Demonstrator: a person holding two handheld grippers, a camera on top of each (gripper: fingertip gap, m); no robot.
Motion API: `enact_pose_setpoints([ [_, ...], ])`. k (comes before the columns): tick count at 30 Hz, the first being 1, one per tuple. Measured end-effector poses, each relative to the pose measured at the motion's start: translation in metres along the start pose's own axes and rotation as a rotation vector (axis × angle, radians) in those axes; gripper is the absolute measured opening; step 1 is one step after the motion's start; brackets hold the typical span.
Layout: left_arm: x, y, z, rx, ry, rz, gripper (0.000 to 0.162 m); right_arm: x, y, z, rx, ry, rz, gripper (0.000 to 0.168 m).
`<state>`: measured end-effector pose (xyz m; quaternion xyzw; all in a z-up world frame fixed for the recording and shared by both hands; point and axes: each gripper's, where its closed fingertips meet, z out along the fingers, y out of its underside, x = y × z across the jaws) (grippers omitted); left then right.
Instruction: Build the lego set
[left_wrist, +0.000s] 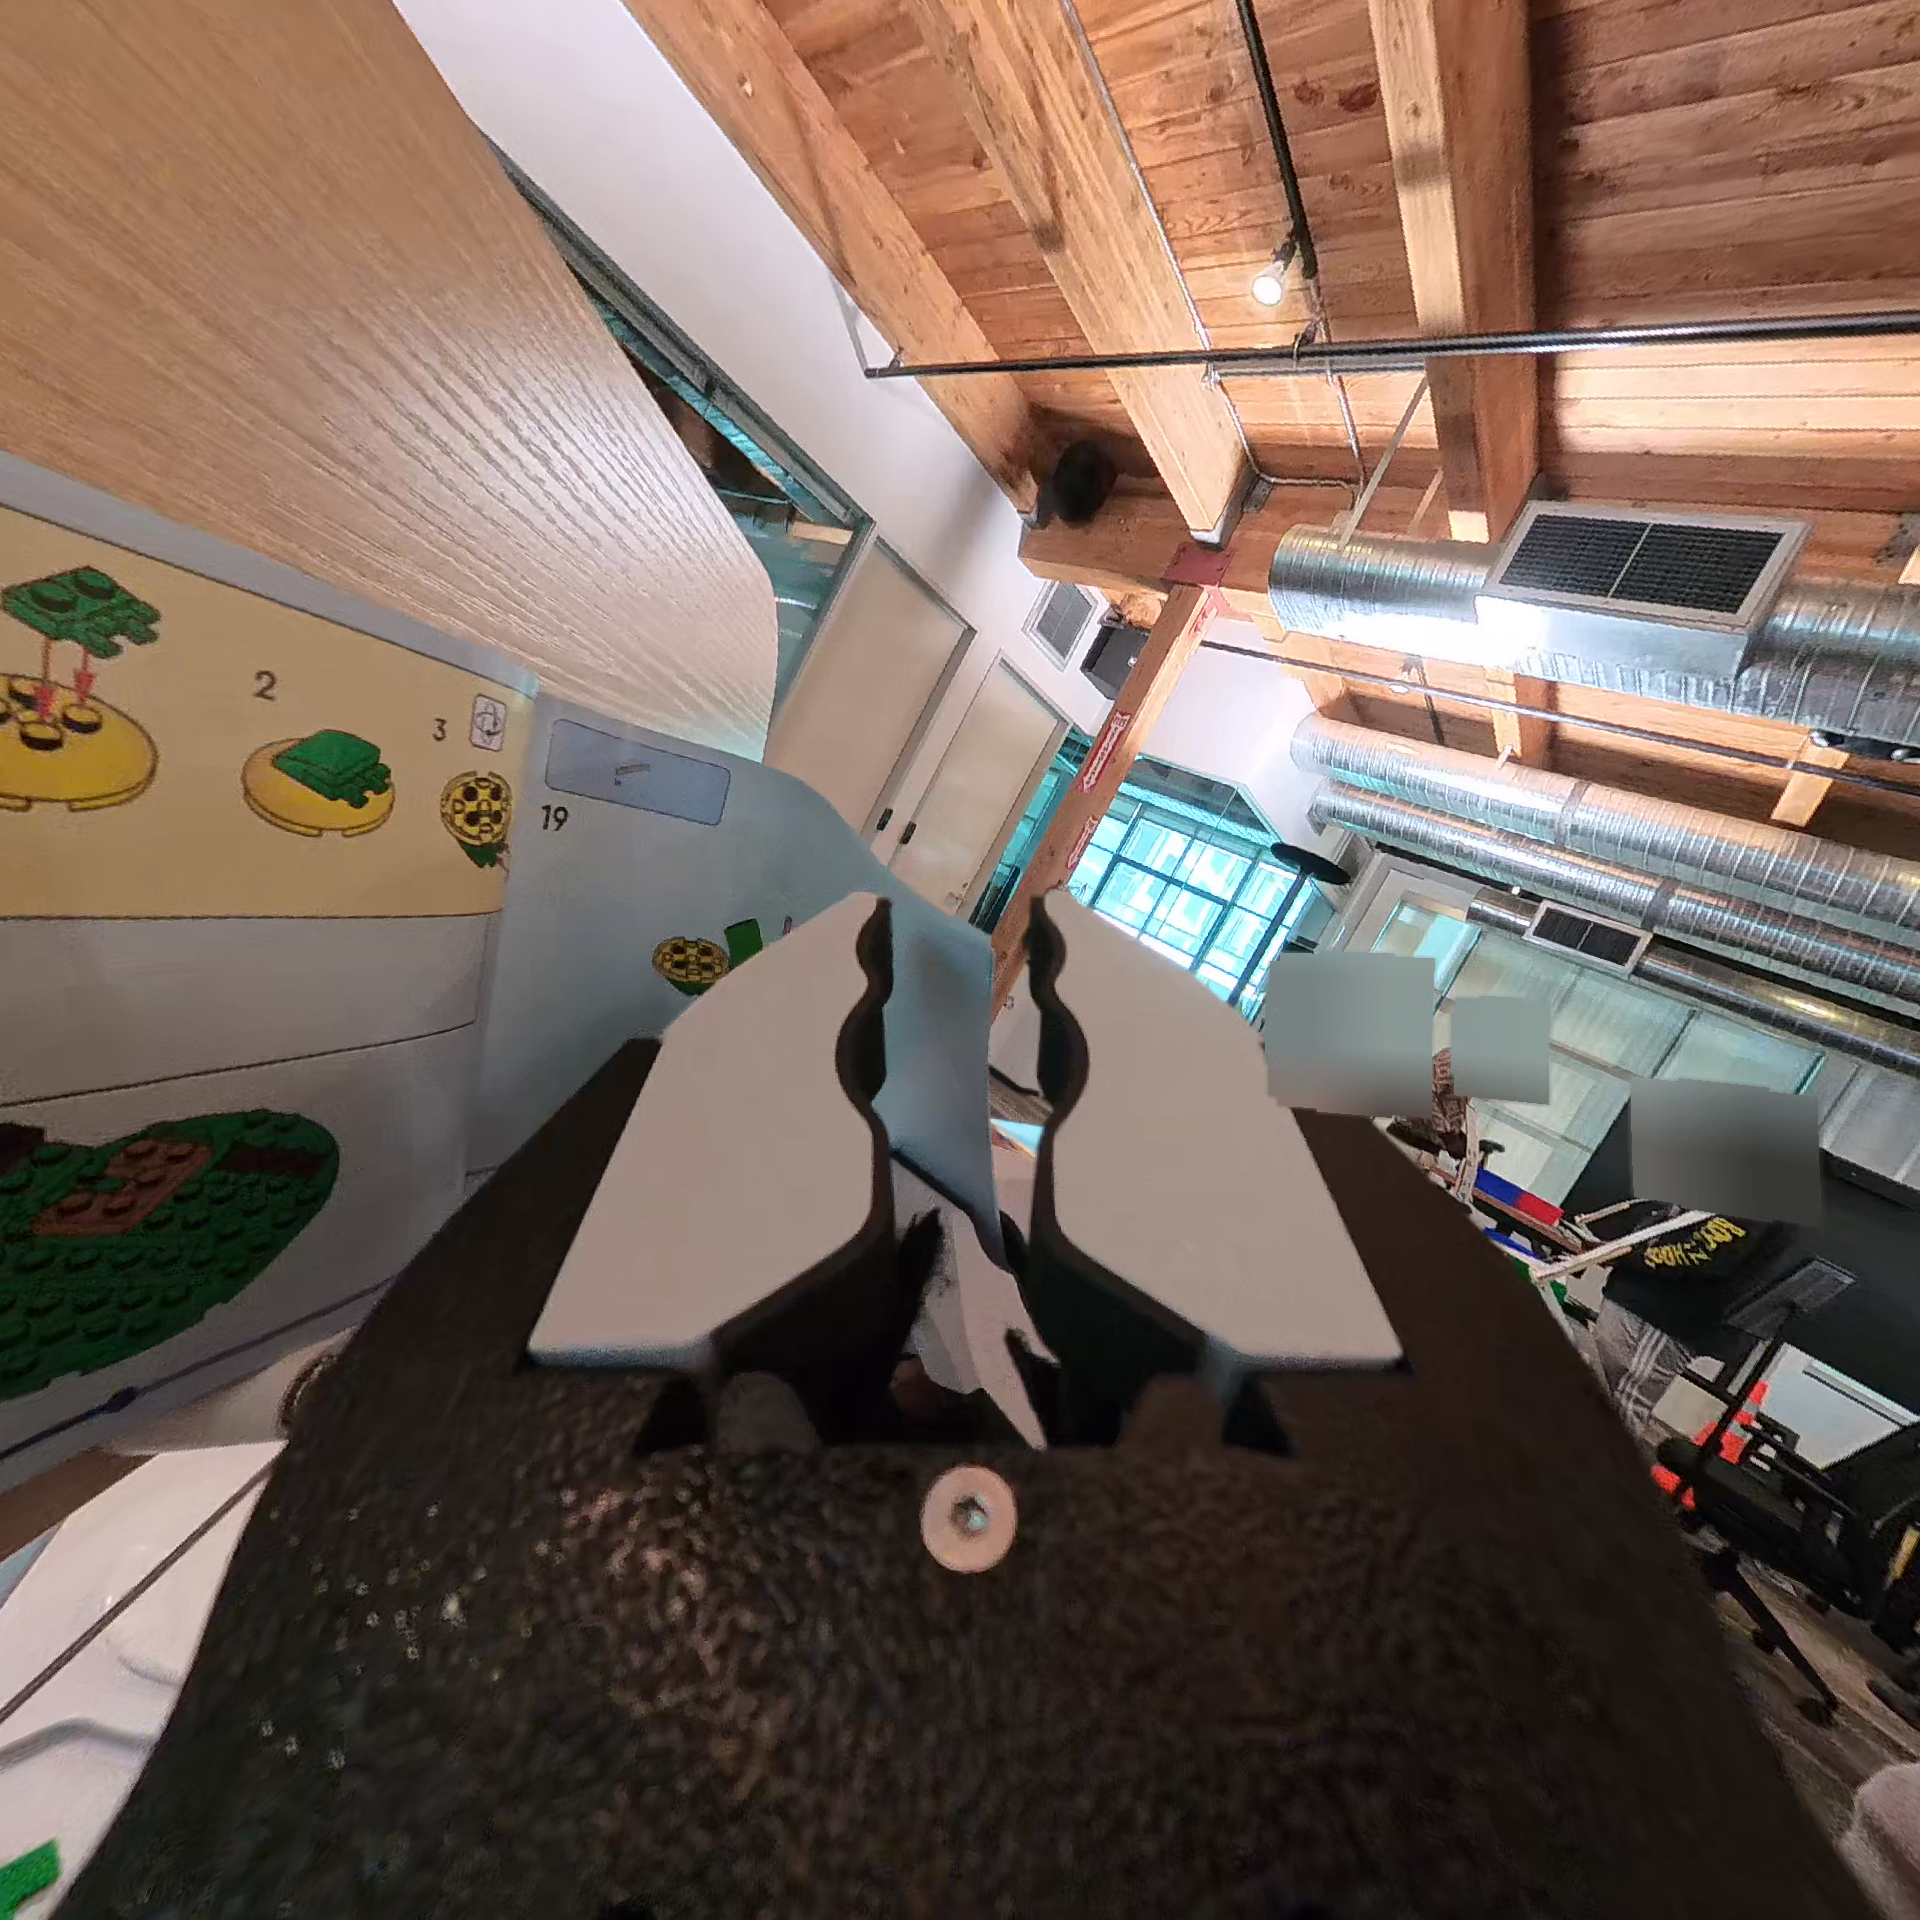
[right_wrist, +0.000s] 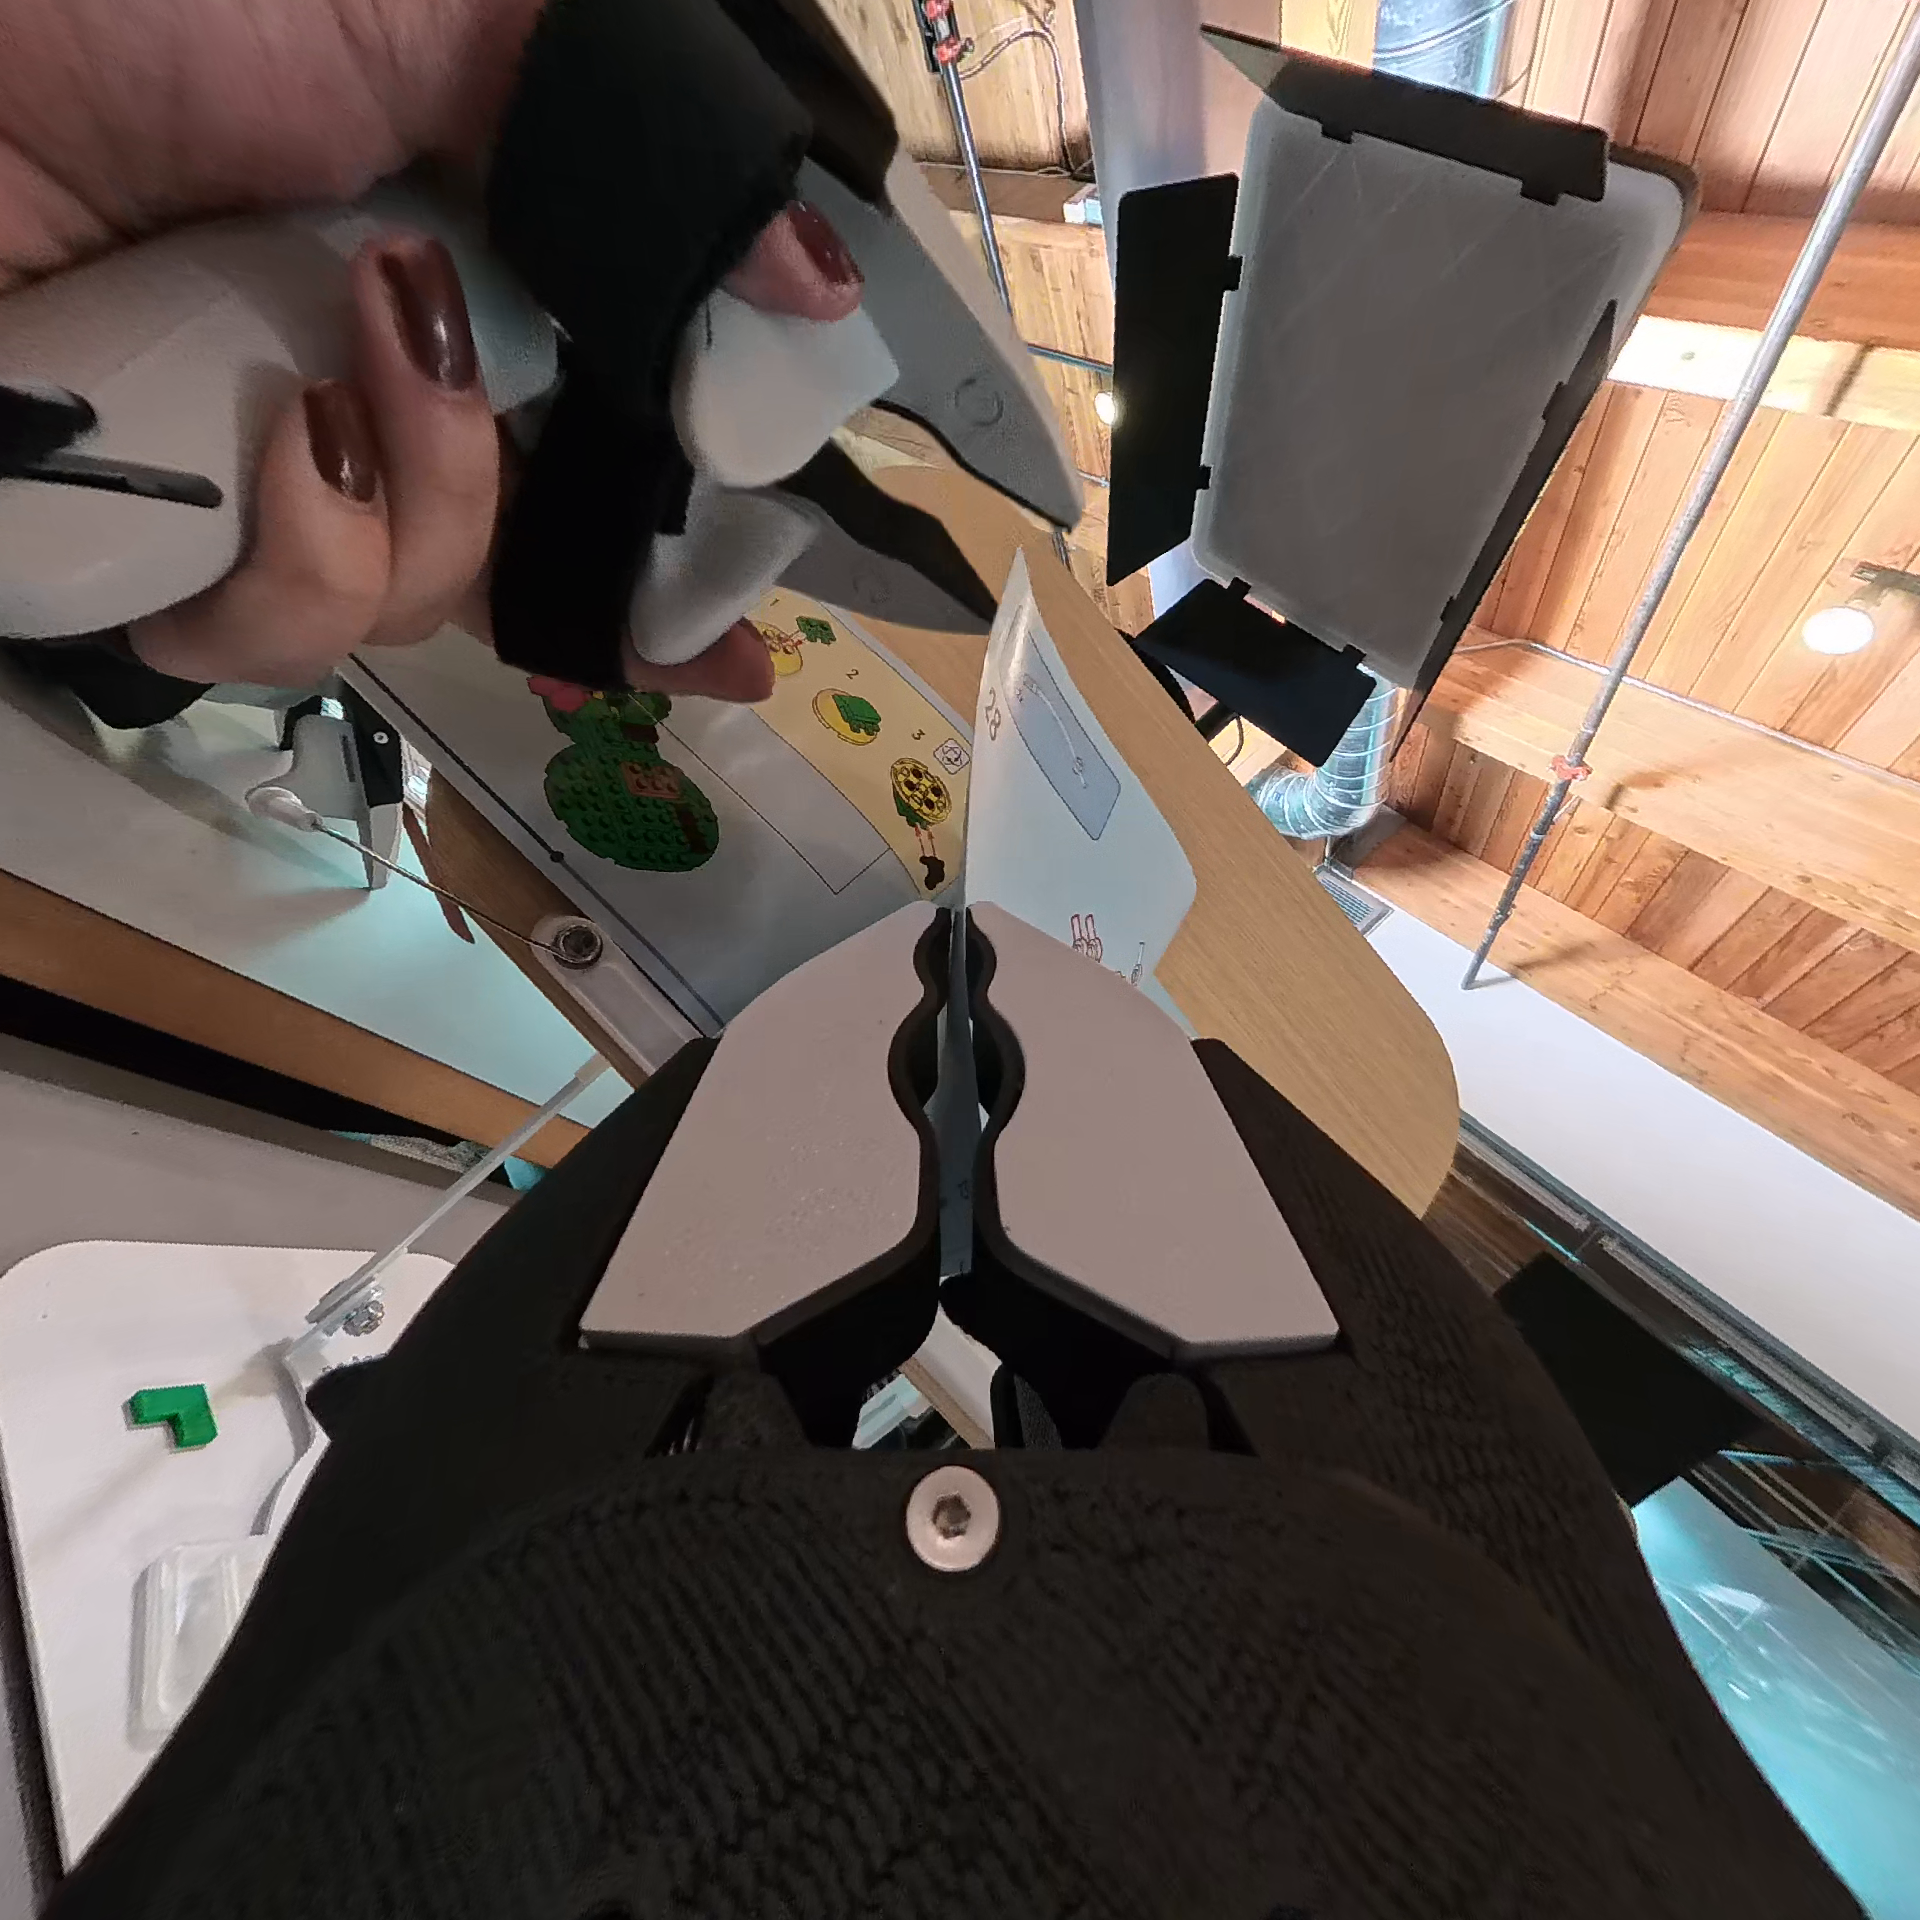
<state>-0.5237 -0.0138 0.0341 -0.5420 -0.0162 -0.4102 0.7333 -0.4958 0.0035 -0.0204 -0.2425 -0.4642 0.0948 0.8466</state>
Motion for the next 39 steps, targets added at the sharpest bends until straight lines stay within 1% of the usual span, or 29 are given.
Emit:
enact_pose_setpoints([
  [2,0.0,0.002,0.002,-0.01,-0.002,0.001,0.023,0.0,0.0,0.0,0.002,0.0,0.003,0.0],
  [6,-0.002,0.002,0.002,0.003,0.007,-0.009,0.01,0.0,-0.001,0.0,0.003,-0.001,0.006,0.0],
  [12,-0.003,-0.002,-0.002,0.015,0.007,-0.012,0.006,-0.002,0.0,0.001,-0.001,-0.008,0.0,0.0],
  [14,-0.004,-0.002,-0.002,0.017,-0.002,-0.013,0.0,-0.002,0.0,0.001,-0.002,-0.008,-0.002,0.0],
  [22,-0.005,0.003,-0.001,-0.016,-0.011,0.001,0.0,-0.001,0.001,0.001,-0.002,-0.003,0.013,0.0],
  [24,-0.007,0.002,0.001,-0.01,-0.021,0.015,0.0,0.0,0.001,0.001,-0.001,-0.001,0.027,0.005],
  [26,-0.008,0.001,0.003,0.004,-0.032,0.033,0.0,0.002,0.001,0.0,0.007,0.007,0.065,0.015],
  [28,-0.009,0.001,0.006,0.019,-0.036,0.052,0.0,0.01,0.003,-0.002,0.026,0.034,0.149,0.023],
  [31,-0.009,0.008,0.016,0.01,-0.026,0.063,0.0,0.032,0.012,-0.012,0.058,0.104,0.302,0.029],
  [35,0.003,0.027,0.034,-0.066,0.029,0.05,0.0,0.044,0.018,-0.02,0.036,0.136,0.283,0.016],
  [38,0.011,0.035,0.041,-0.11,0.026,0.089,0.0,0.046,0.018,-0.02,0.034,0.155,0.268,0.0],
  [39,0.013,0.036,0.041,-0.122,0.026,0.093,0.01,0.044,0.018,-0.019,0.028,0.155,0.249,0.0],
])
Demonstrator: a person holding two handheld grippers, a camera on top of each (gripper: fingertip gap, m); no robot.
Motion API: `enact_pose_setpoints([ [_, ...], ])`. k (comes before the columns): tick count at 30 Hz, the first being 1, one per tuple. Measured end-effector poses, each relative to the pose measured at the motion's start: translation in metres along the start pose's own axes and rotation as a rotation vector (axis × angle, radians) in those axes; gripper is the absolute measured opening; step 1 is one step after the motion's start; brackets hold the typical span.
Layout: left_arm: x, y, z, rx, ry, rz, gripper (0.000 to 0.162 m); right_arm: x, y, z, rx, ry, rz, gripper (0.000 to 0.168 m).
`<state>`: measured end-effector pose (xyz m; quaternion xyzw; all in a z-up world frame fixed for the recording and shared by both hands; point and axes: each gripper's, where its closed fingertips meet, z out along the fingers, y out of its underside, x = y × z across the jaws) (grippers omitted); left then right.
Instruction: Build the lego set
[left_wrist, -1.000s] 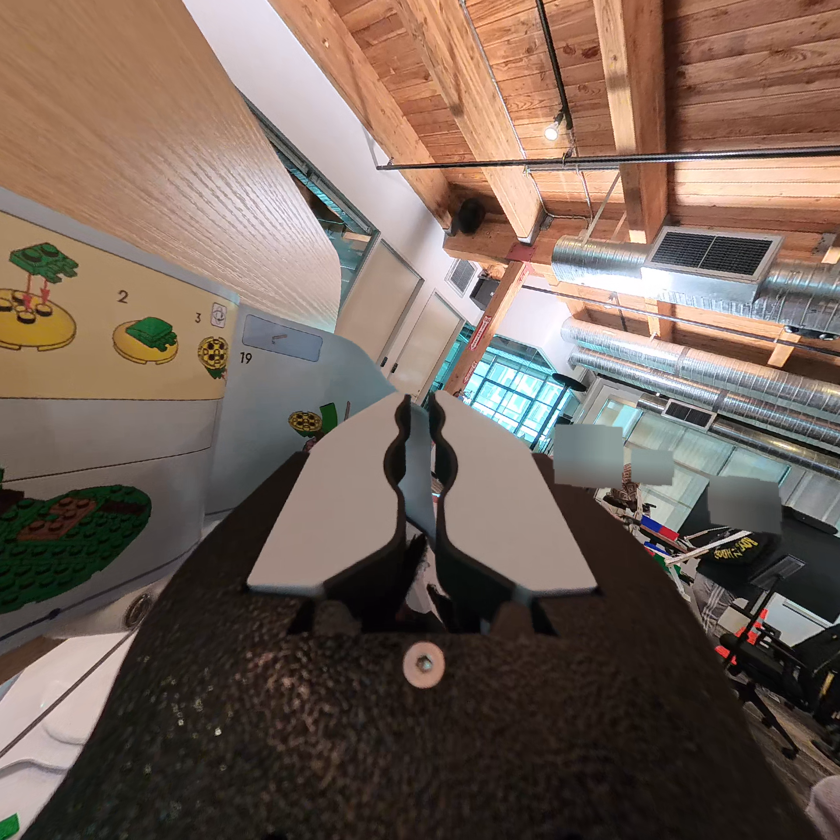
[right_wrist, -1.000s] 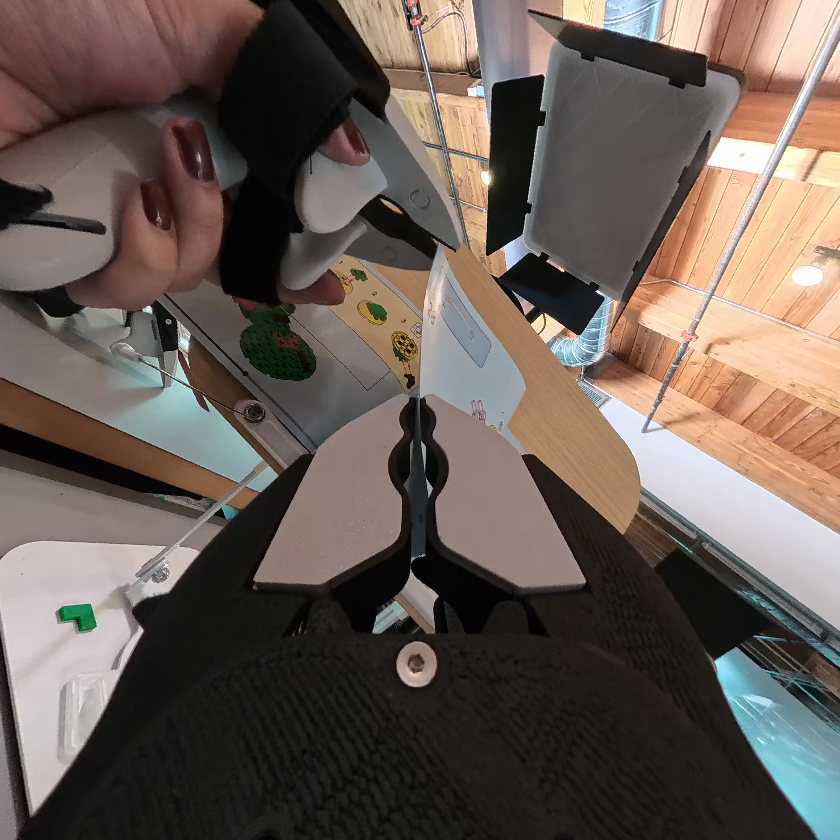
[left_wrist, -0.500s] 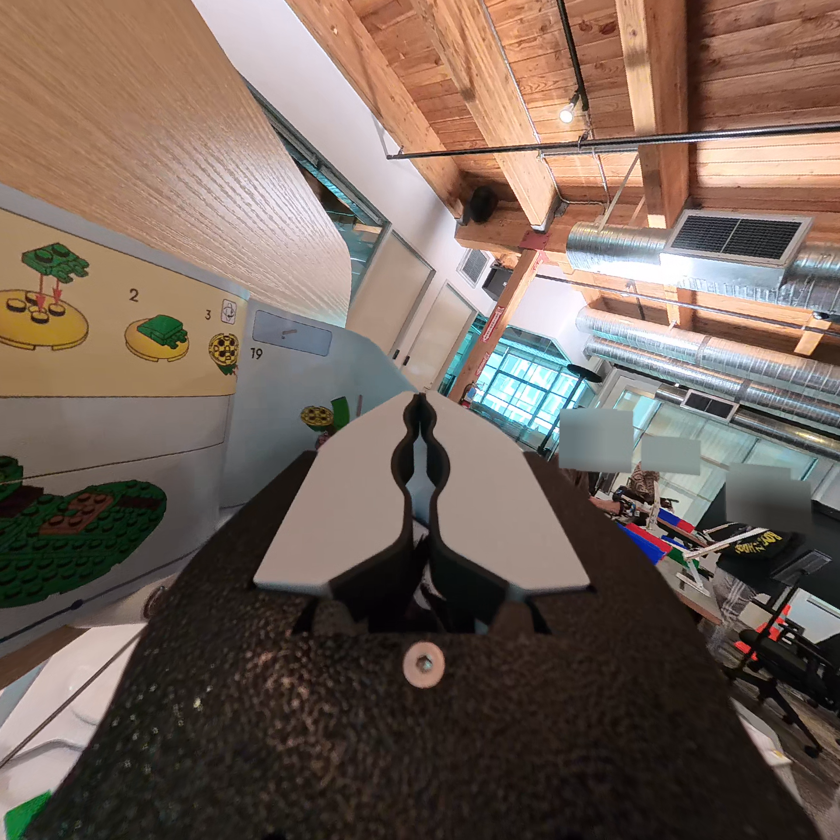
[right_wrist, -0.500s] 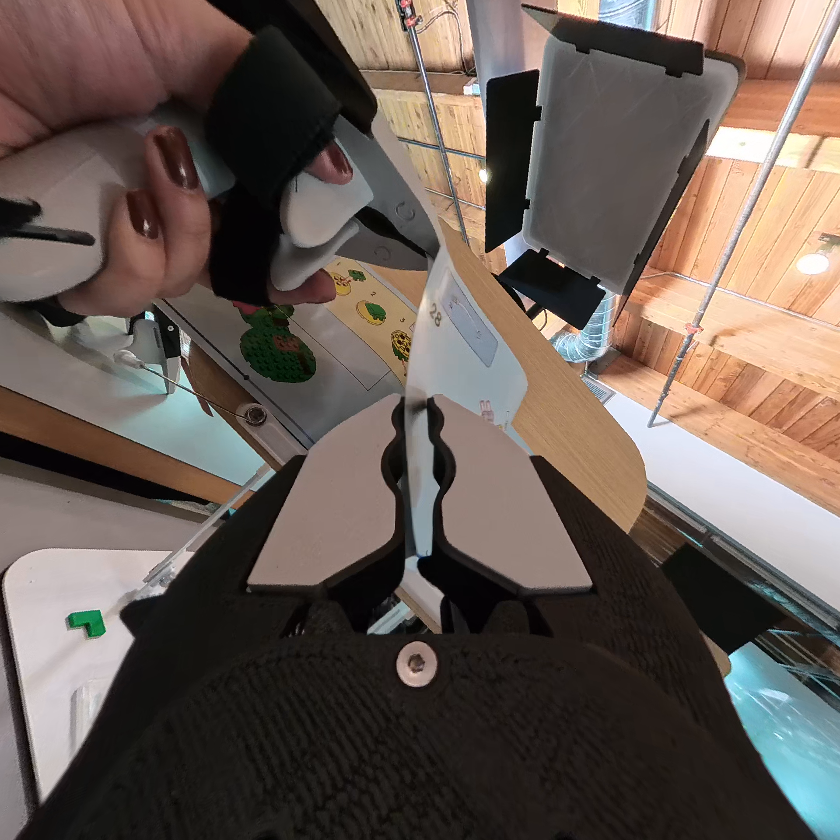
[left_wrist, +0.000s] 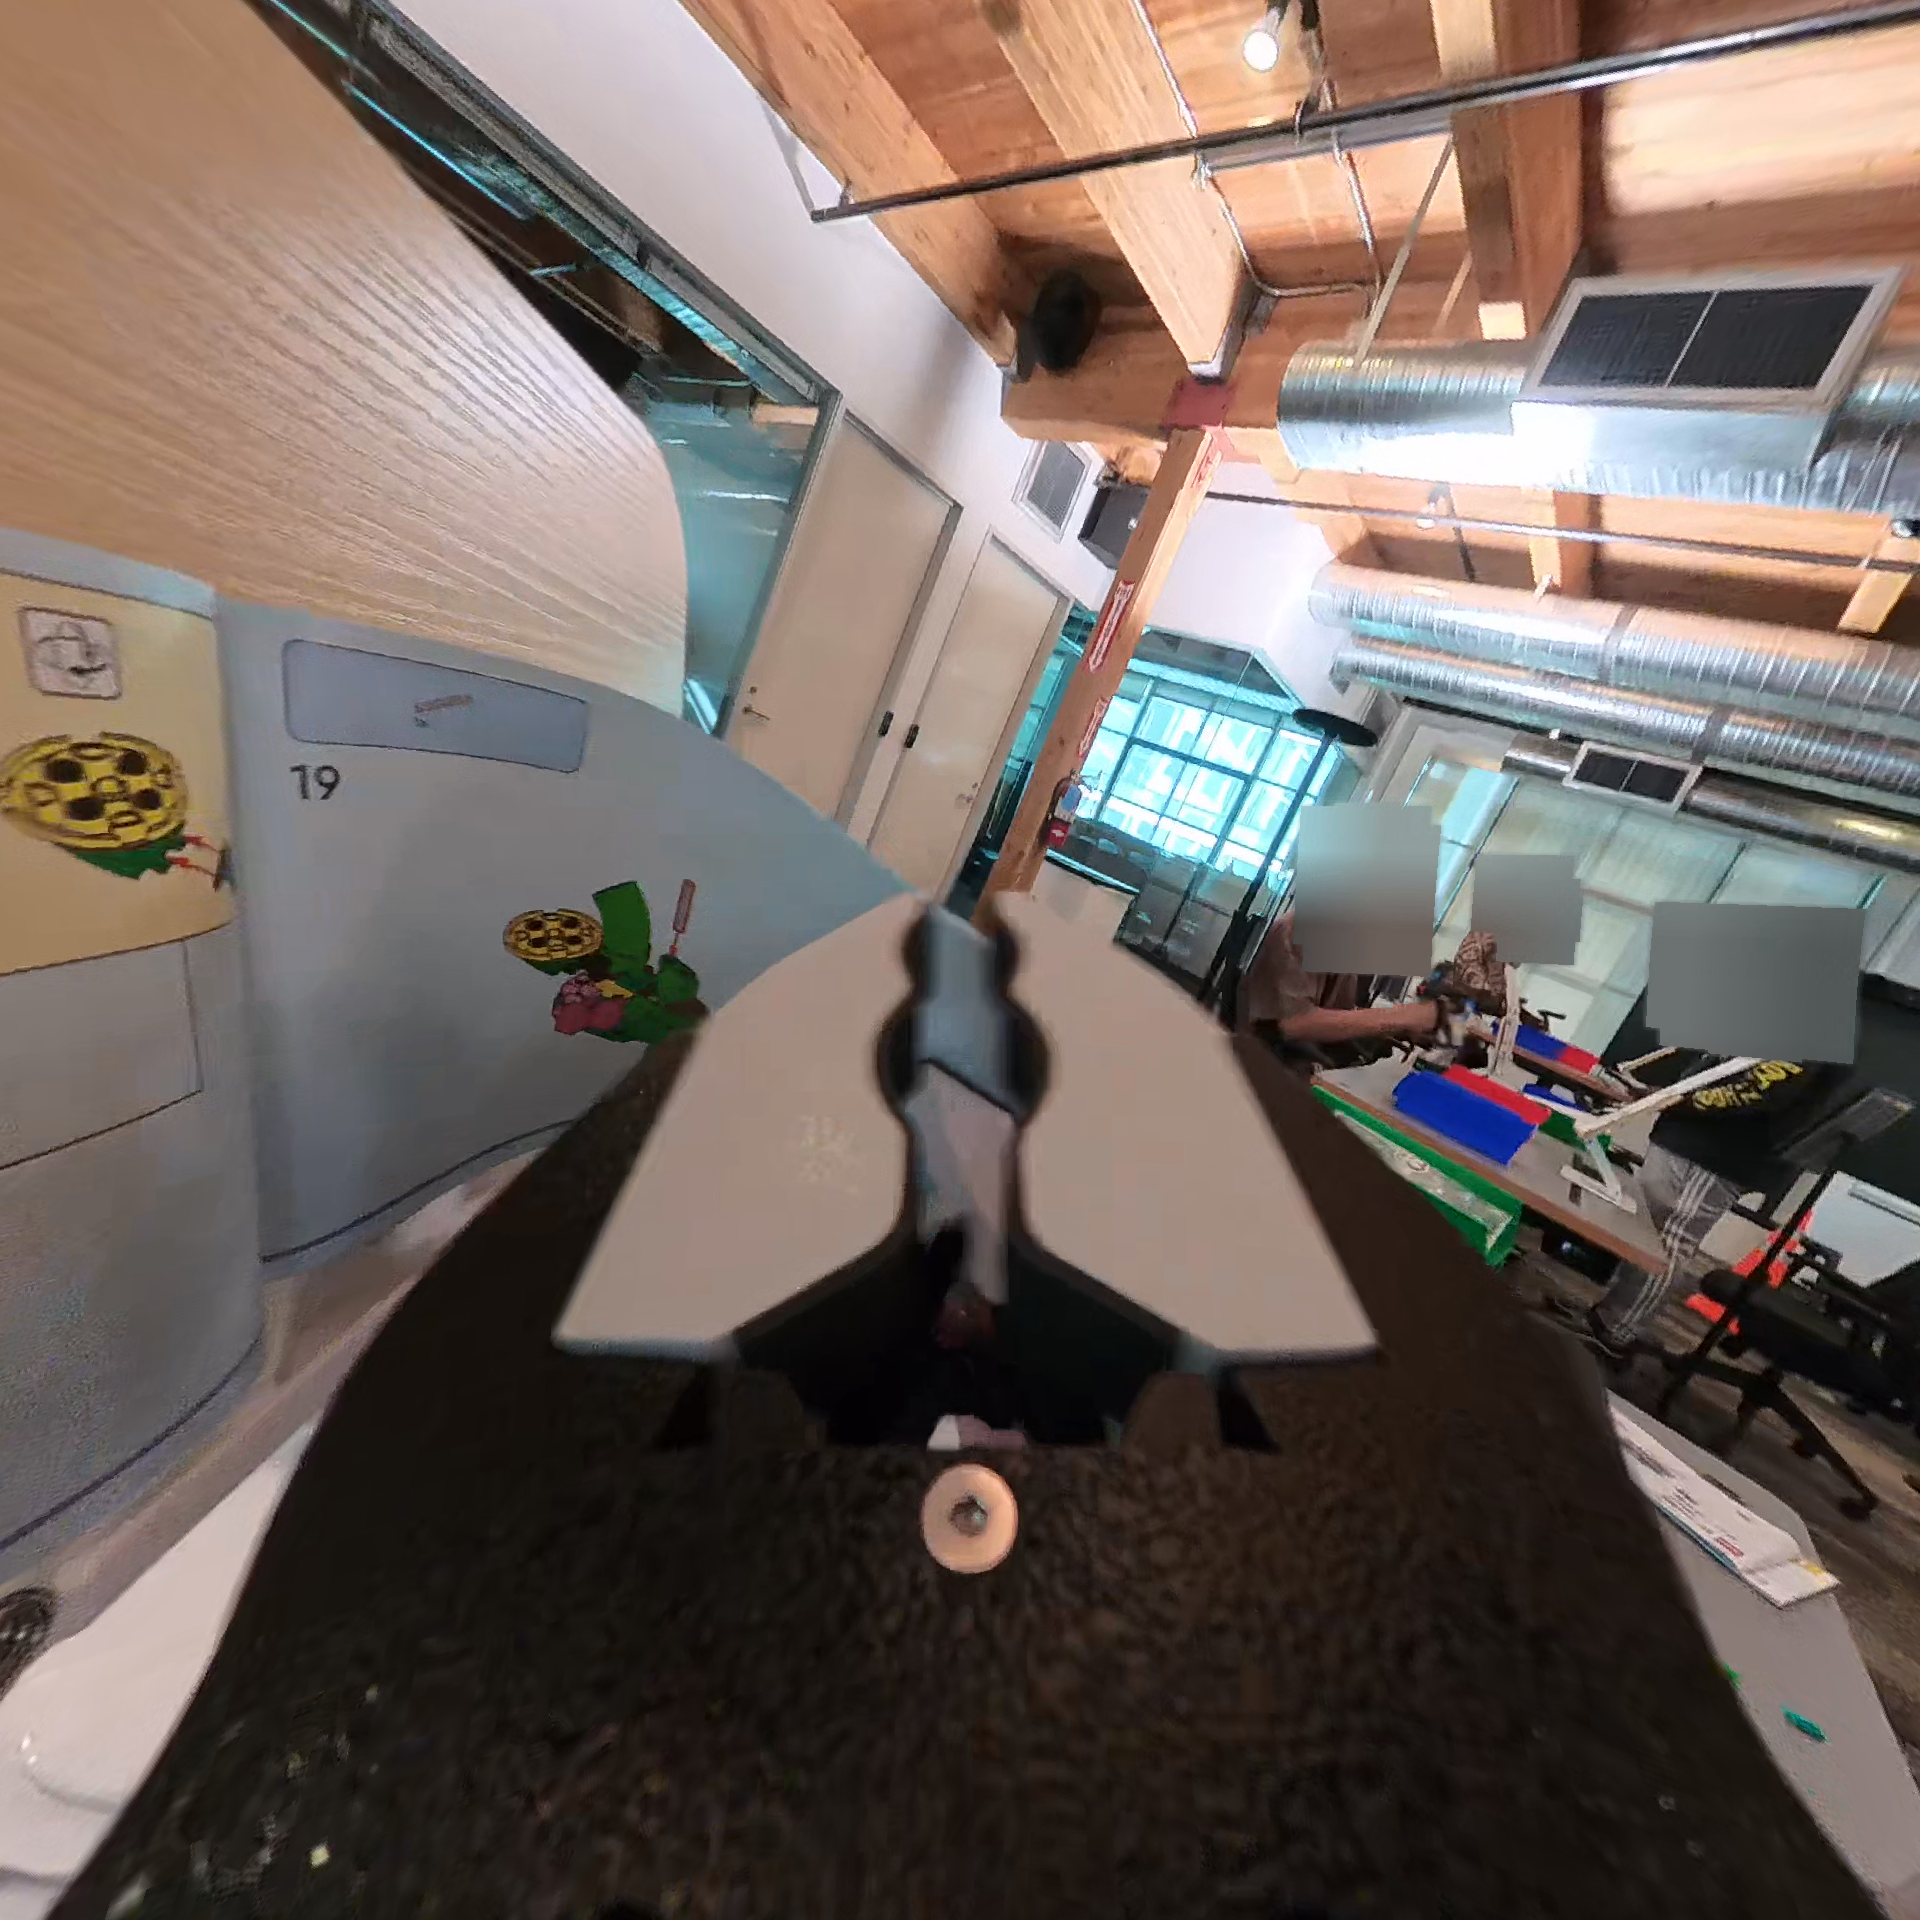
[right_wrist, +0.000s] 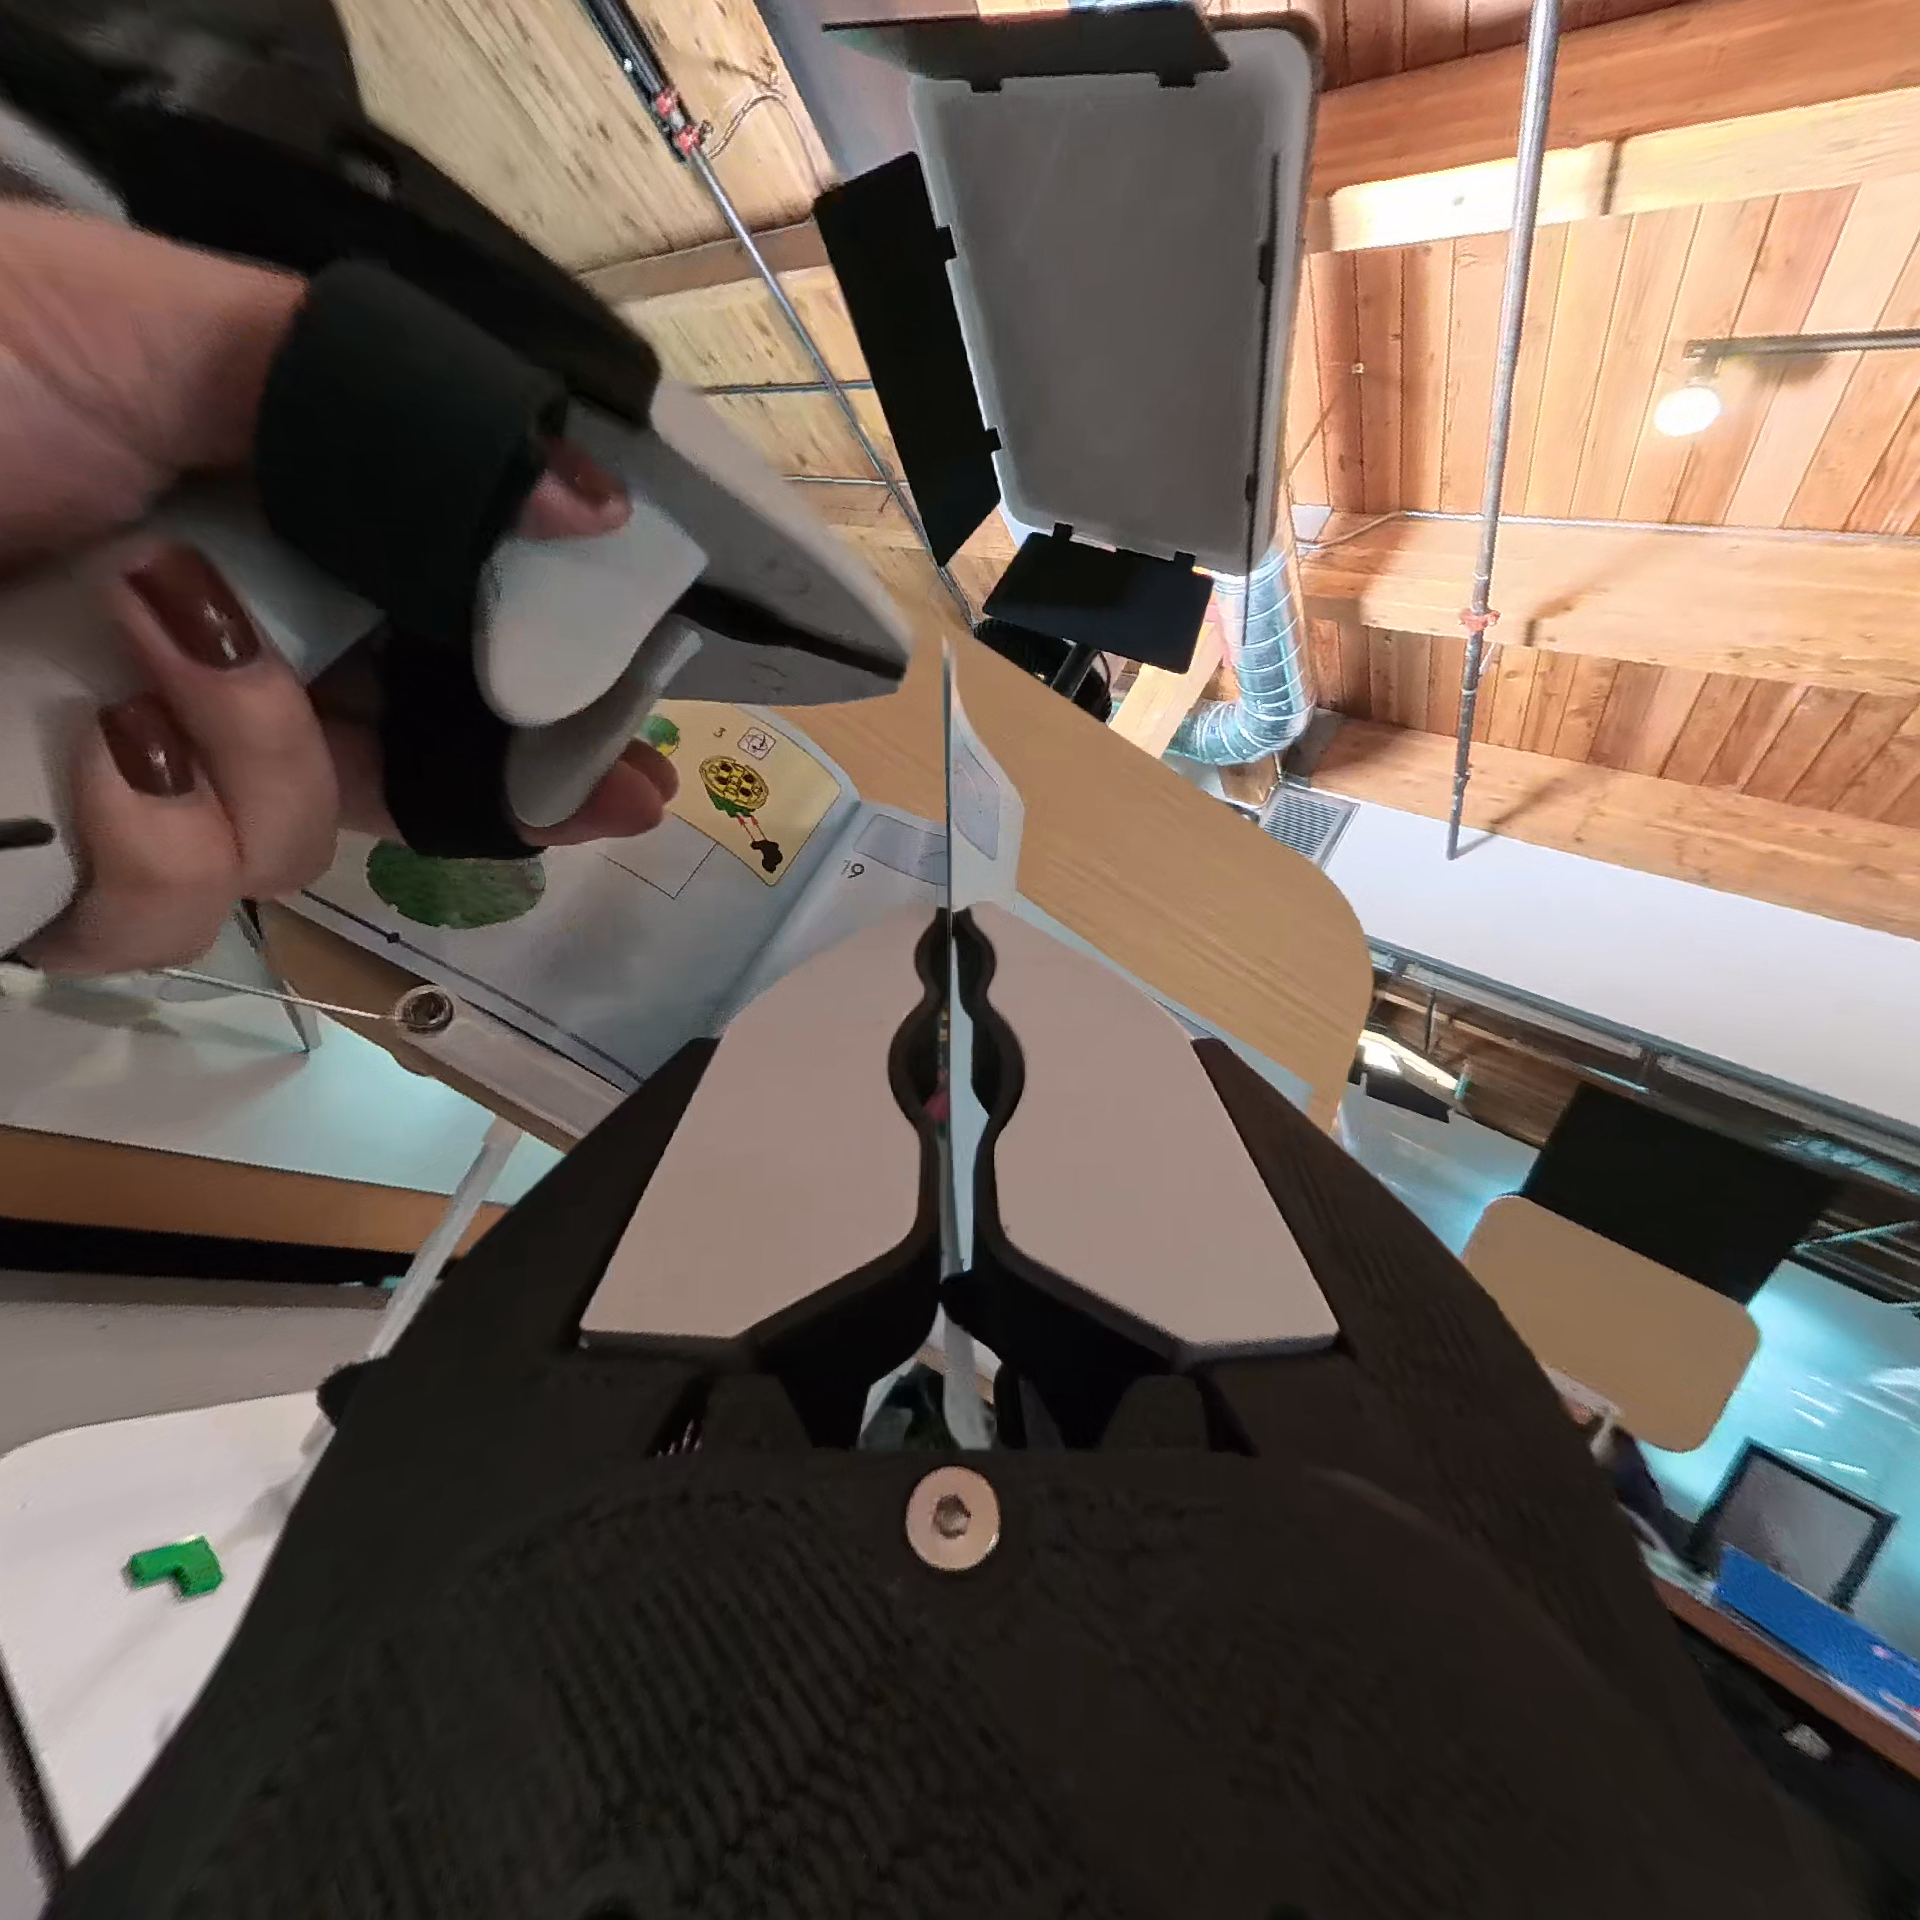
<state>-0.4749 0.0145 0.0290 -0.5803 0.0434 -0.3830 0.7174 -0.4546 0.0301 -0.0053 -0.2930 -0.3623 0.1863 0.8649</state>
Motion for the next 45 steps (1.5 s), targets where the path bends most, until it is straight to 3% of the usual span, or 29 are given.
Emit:
enact_pose_setpoints([
  [1,0.003,0.001,0.0,-0.019,0.012,-0.008,0.029,-0.002,0.0,0.001,-0.004,-0.004,-0.018,0.0],
  [4,0.006,0.006,-0.002,-0.075,0.018,-0.029,0.037,-0.006,0.0,0.002,-0.009,0.002,-0.066,0.0],
  [6,0.003,0.007,-0.005,-0.091,-0.008,-0.026,0.033,-0.008,-0.001,0.003,-0.008,0.008,-0.107,0.0],
  [10,0.001,0.004,-0.013,-0.075,0.002,-0.044,0.005,-0.013,-0.003,0.006,-0.014,0.011,-0.172,0.0],
  [18,0.007,0.015,-0.018,-0.158,0.062,-0.08,0.014,-0.018,-0.001,0.008,-0.025,-0.003,-0.2,0.0],
  [26,0.013,0.011,-0.018,-0.135,0.106,-0.092,0.015,-0.019,0.0,0.008,-0.028,-0.009,-0.198,0.0],
  [45,0.006,0.014,-0.019,-0.144,0.087,-0.101,0.001,-0.021,0.0,0.007,-0.028,-0.017,-0.198,0.0],
])
